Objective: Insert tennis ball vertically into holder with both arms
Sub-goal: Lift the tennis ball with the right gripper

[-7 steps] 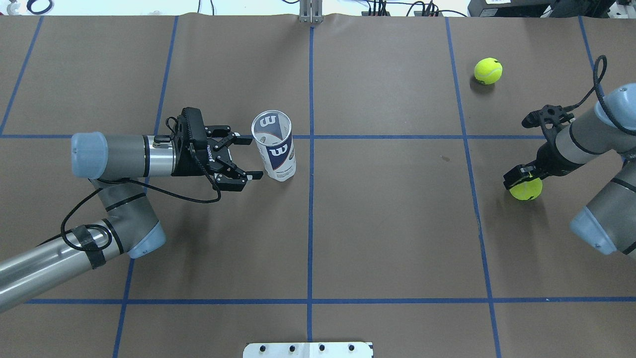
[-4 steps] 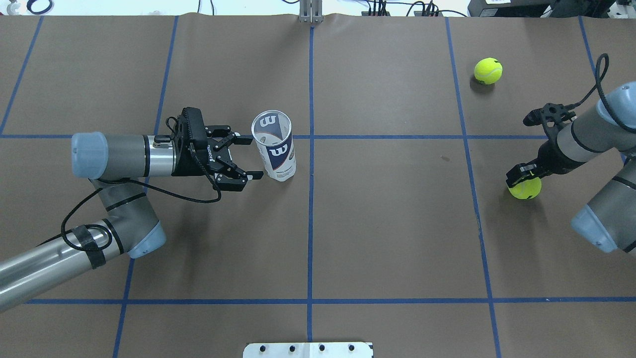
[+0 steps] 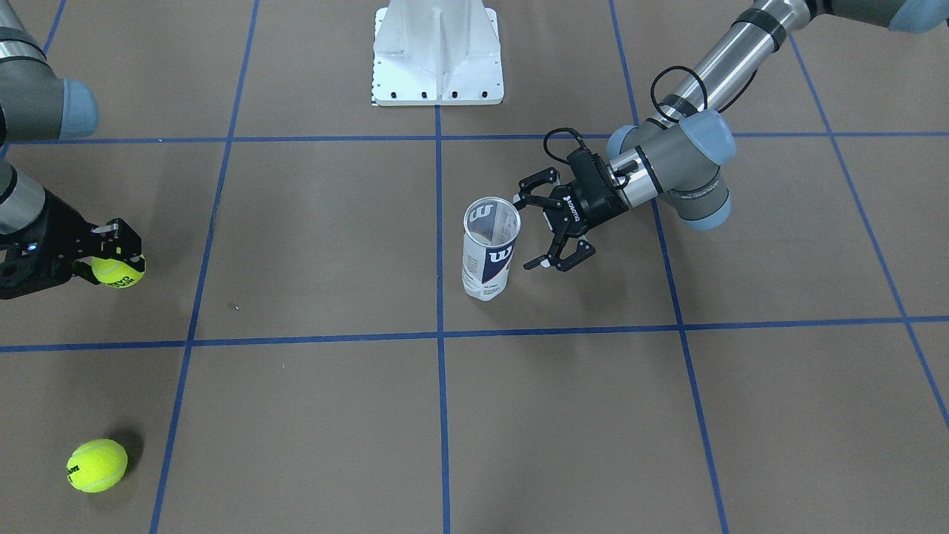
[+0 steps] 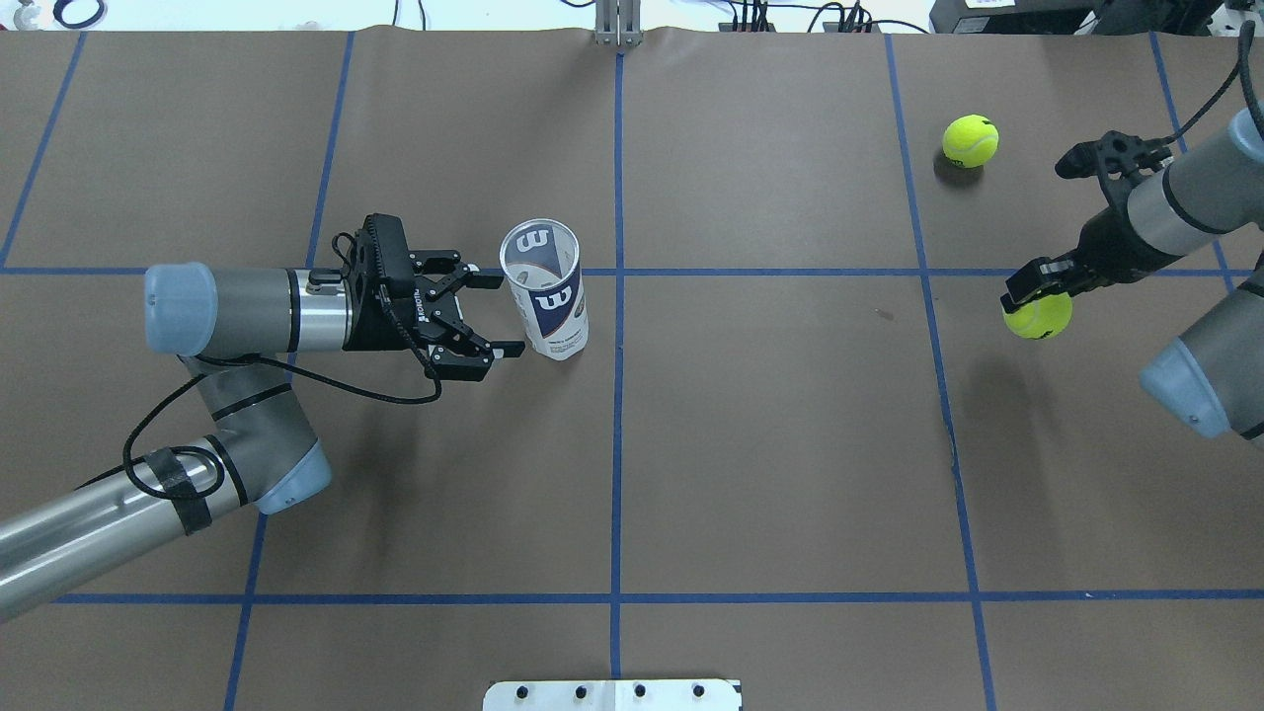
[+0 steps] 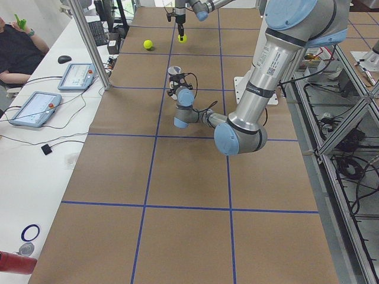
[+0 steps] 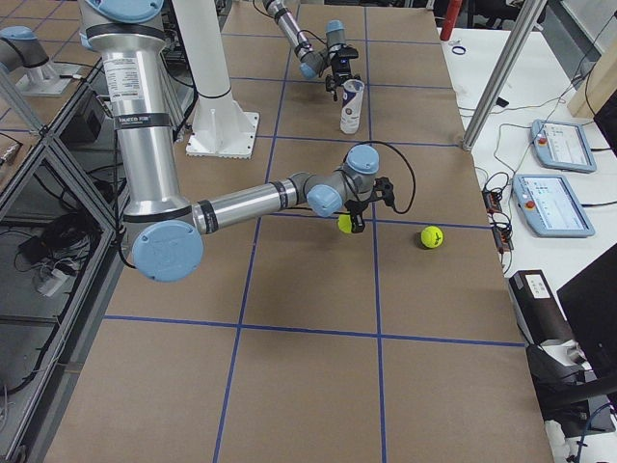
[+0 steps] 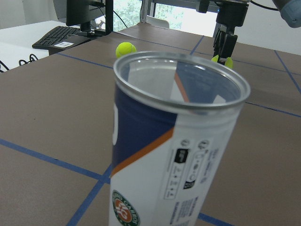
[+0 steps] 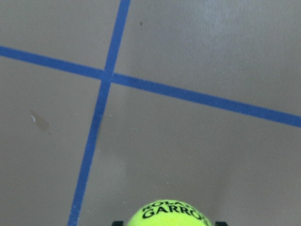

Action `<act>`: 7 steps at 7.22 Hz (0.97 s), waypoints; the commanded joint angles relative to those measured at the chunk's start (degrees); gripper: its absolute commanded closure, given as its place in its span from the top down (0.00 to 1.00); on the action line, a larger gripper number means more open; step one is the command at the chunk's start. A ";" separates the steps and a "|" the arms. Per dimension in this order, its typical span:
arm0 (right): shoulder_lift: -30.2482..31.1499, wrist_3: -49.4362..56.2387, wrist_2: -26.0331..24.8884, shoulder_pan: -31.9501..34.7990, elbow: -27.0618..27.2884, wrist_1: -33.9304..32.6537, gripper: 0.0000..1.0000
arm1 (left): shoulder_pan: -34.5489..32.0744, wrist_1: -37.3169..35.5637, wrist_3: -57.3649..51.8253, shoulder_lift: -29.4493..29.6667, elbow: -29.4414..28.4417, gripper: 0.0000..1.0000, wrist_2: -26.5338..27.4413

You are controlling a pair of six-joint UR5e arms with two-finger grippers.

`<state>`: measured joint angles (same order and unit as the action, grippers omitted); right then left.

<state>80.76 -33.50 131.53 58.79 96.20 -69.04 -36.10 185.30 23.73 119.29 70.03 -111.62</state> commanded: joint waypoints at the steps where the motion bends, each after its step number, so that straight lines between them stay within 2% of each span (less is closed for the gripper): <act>1: -4.90 -0.60 4.25 2.29 0.04 -0.13 0.00 | 0.33 0.15 0.00 0.24 -1.03 0.99 0.00; 5: -9.74 -0.69 6.81 2.91 1.44 -2.14 0.00 | 1.38 -0.46 0.09 1.73 -1.21 0.99 0.17; 7: -10.45 -1.56 7.43 2.83 4.32 -3.81 0.00 | 1.39 -0.29 0.09 1.82 -1.91 0.99 0.18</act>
<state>70.76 -34.45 138.56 61.68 98.72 -71.74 -34.78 184.92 23.78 121.00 68.50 -111.46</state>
